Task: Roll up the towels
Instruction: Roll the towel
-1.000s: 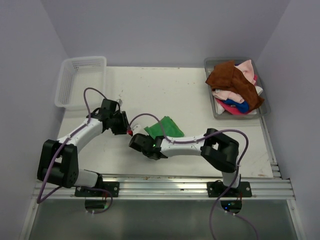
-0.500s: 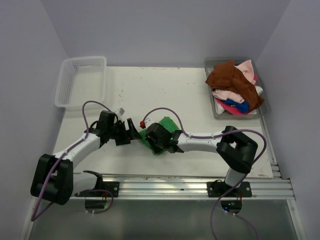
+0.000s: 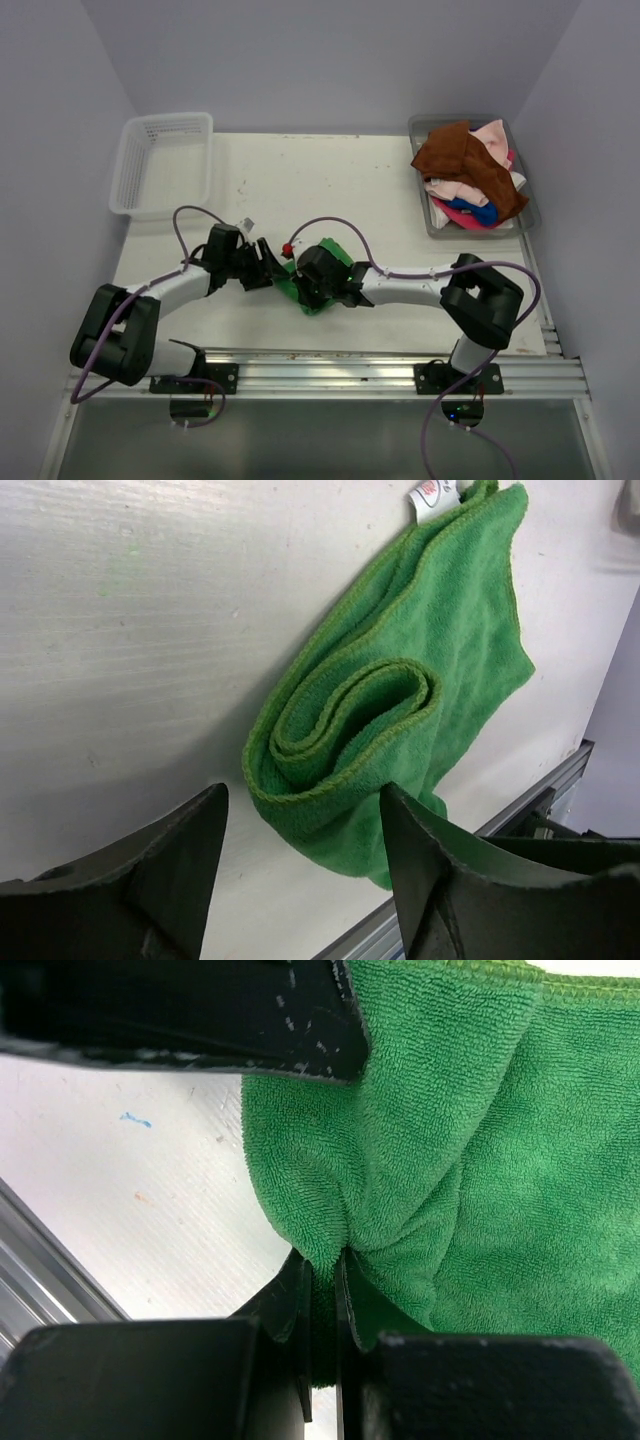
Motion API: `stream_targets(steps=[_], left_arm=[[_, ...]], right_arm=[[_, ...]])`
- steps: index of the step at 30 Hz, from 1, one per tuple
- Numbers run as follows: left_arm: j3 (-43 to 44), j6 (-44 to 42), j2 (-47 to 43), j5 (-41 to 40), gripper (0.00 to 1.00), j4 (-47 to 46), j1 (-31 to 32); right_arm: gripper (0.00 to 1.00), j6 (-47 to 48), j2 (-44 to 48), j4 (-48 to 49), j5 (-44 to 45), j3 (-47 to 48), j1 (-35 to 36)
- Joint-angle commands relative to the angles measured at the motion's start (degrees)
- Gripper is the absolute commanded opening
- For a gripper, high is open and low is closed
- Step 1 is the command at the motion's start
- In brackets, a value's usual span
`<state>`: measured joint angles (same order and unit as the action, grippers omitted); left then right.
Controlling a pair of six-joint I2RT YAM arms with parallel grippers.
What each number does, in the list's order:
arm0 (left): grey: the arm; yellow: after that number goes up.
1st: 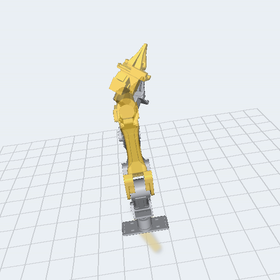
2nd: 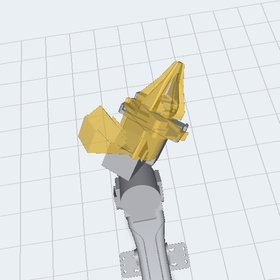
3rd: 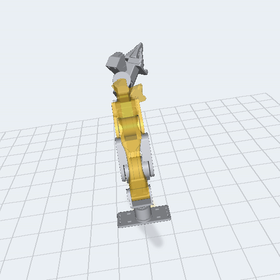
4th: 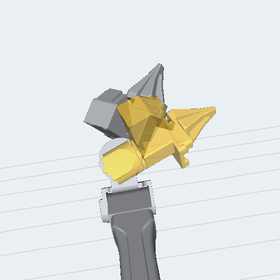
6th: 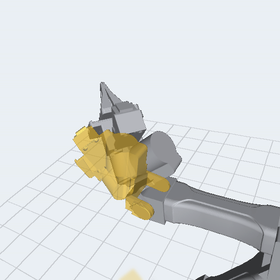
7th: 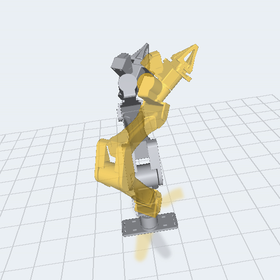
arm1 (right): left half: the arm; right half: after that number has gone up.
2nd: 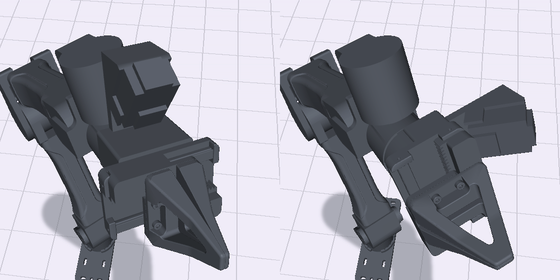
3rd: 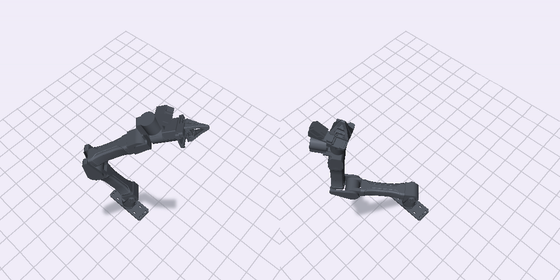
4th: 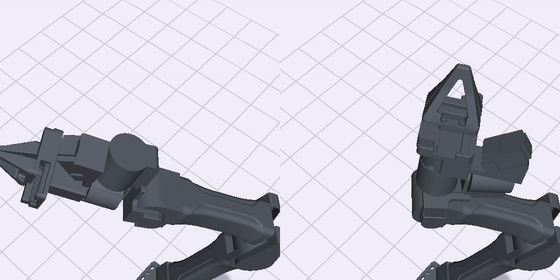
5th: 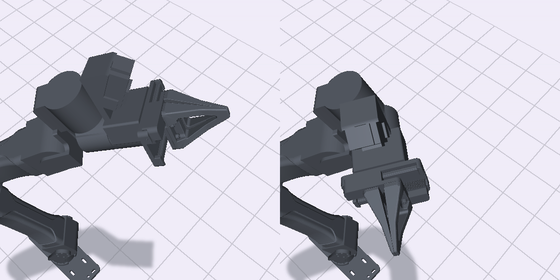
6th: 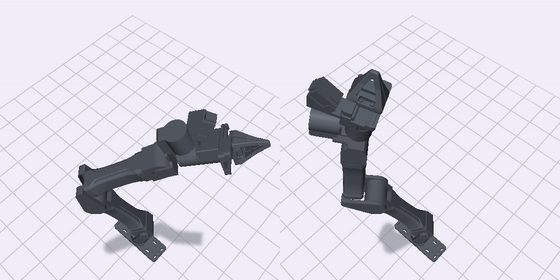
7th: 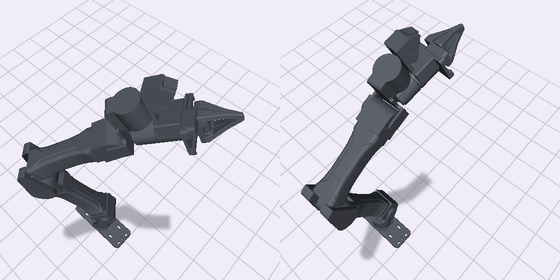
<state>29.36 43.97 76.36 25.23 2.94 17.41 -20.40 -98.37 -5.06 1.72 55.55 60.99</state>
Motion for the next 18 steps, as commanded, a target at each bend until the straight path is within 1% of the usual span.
stream_targets(steps=[1, 2, 4, 5, 7, 8, 9, 10, 11, 12, 13, 14, 15, 16, 18], left_arm=[[1.05, 1.91, 2.30, -2.03, 0.64, -4.34, 0.61], [0.96, 2.52, 2.74, -2.47, 0.60, -4.52, 0.78], [1.22, 2.88, 4.23, -4.22, 0.56, -4.17, 1.40], [1.57, 3.05, 4.76, -4.75, 0.50, -3.74, 1.66], [1.75, 3.32, 5.91, -5.54, 0.44, -3.29, 2.19], [1.92, 3.67, 6.26, -5.81, 0.37, -3.12, 2.19], [2.19, 3.76, 6.43, -5.90, 0.33, -3.03, 2.19], [2.62, 3.76, 6.52, -6.07, 0.27, -0.68, 2.19], [3.58, 3.76, 6.52, -6.42, 0.14, 1.17, 2.19], [4.12, 3.76, 6.18, -6.60, 0.06, 2.32, 2.28], [4.73, 3.76, 6.00, -6.69, 0.00, 3.55, 2.28], [5.95, 3.59, 5.82, -6.95, 0.00, 6.17, 2.28], [6.58, 3.50, 5.39, -7.13, 0.00, 7.42, 2.28], [7.63, 3.32, 5.12, -7.30, 0.00, 8.74, 2.28], [8.51, 2.79, 4.42, -7.83, 0.00, 11.73, 2.45]], right_arm=[[0.00, -0.78, 3.01, 1.72, -1.54, -0.35, -0.26], [0.00, -0.78, 2.92, 1.72, -1.54, -0.35, -0.26], [0.00, -0.95, 2.92, 1.72, -1.54, -0.35, -0.26], [0.00, -0.87, 2.92, 1.72, -1.54, -0.35, -0.26], [0.00, -0.52, 3.01, 1.46, -1.45, -0.35, -0.26], [0.00, -0.34, 3.09, 1.02, -1.54, -0.27, -0.26], [0.00, -0.16, 3.09, 0.76, -1.54, -0.18, -0.17], [0.00, 0.27, 3.09, 0.41, -1.54, 0.17, -0.17], [0.00, 0.71, 3.18, -0.21, -1.54, 0.35, -0.17], [0.04, 0.89, 3.44, -1.17, -1.28, 0.52, -0.08], [0.11, 1.59, 3.53, -1.70, -0.75, 0.96, 0.18], [0.20, 2.03, 3.71, -3.45, -0.23, 1.49, 0.53], [0.40, 2.30, 3.71, -4.60, 1.43, 2.97, 1.49], [0.47, 2.99, 3.71, -5.74, 2.32, 3.77, 1.93], [0.57, 3.96, 3.71, -7.93, 6.34, 5.96, 4.21]])
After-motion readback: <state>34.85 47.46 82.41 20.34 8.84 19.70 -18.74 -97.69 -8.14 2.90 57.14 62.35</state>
